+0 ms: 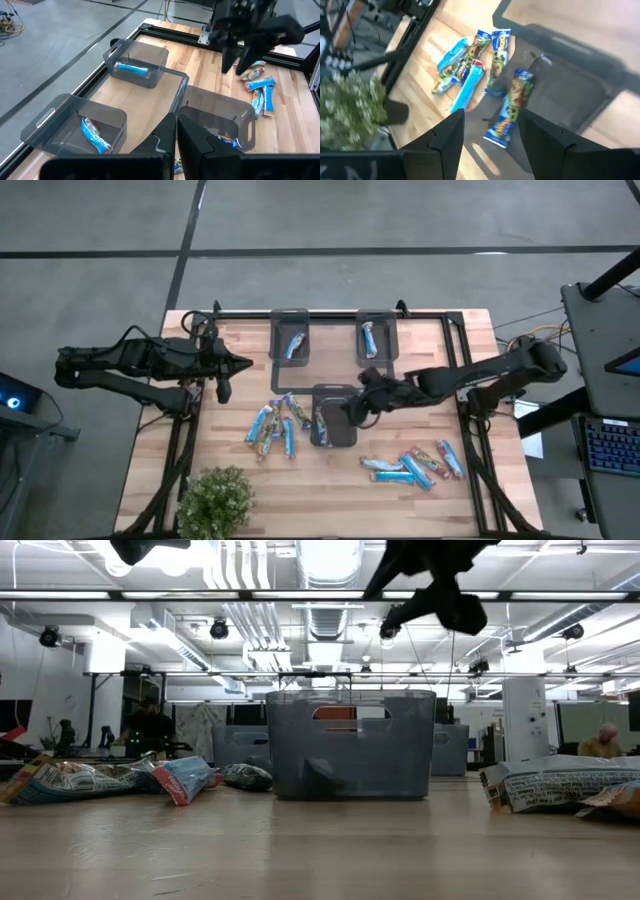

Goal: Pick and place Granola Bars by type
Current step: Put the yellow granola bar into the right black bin

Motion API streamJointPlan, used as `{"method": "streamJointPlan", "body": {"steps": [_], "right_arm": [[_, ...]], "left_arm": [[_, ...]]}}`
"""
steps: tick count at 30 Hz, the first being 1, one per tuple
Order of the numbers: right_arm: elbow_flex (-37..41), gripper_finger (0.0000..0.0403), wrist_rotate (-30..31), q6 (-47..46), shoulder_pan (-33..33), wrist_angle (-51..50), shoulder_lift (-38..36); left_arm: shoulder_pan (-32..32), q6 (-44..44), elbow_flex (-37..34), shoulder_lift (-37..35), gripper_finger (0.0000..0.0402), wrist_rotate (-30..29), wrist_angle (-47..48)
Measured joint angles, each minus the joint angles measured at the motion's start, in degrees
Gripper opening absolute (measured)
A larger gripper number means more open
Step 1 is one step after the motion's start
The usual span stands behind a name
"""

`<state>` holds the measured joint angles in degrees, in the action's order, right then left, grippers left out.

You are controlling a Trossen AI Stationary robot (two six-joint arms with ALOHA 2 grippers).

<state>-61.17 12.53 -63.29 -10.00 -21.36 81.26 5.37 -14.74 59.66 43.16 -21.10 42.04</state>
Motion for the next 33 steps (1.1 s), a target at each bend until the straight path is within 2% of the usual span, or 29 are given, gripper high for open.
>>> {"method": "streamJointPlan", "body": {"steps": [6,10,22,25,33], "right_arm": [[0.97,0.0174,3.40,9.38,-0.13,-4.18,-5.69],[2.68,0.0158,3.98,13.74,-0.13,-4.23,-9.20],[5.05,0.0028,3.74,23.89,-0.17,-5.88,-18.82],[5.16,0.0011,3.59,26.02,-0.17,-6.37,-21.23],[5.18,0.0009,-3.45,36.57,-0.28,-8.48,-26.57]], "left_arm": [[0.00,0.15,0.00,0.00,0.0000,0.00,0.00],[0.02,0.32,0.00,0.00,0.0000,0.00,0.00],[0.02,0.97,0.00,0.04,0.0000,0.00,0.00],[0.02,1.15,0.00,0.20,0.0000,0.00,-0.02],[0.04,1.13,0.00,0.48,0.0000,0.00,-0.26]]}}
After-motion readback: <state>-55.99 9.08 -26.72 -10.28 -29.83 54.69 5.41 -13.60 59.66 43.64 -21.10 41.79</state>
